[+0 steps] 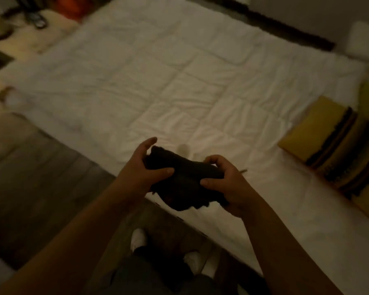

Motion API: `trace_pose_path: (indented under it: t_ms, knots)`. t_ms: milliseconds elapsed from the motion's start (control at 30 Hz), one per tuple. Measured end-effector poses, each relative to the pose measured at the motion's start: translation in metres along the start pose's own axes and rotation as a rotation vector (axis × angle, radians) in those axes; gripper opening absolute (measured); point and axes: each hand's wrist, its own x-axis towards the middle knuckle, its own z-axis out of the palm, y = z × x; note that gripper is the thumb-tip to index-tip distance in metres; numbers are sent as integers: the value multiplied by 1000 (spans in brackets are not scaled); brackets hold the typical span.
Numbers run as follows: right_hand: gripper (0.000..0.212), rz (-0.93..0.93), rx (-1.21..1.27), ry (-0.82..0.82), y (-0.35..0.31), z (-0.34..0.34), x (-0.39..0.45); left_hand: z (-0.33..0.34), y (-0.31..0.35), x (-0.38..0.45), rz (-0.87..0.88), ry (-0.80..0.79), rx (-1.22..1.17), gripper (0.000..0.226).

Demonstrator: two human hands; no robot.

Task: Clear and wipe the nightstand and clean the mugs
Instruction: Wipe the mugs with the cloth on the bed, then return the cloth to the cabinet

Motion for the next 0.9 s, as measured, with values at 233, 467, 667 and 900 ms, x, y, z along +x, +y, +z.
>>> trace_pose_path:
  t_ms: [233,467,667,900]
  knots:
    - [54,59,-293,-207,-23,146,61,-142,13,-85,31,327,14,39]
    - [23,15,-624,-249,-5,329,121,-284,10,-156,25,623,-52,23]
    - [17,34,-500,-430,10,472,156,-405,12,-209,79,799,-144,27]
    - [27,-21,-503,-496,3,581,216,-510,35,-209,172,926,-271,29]
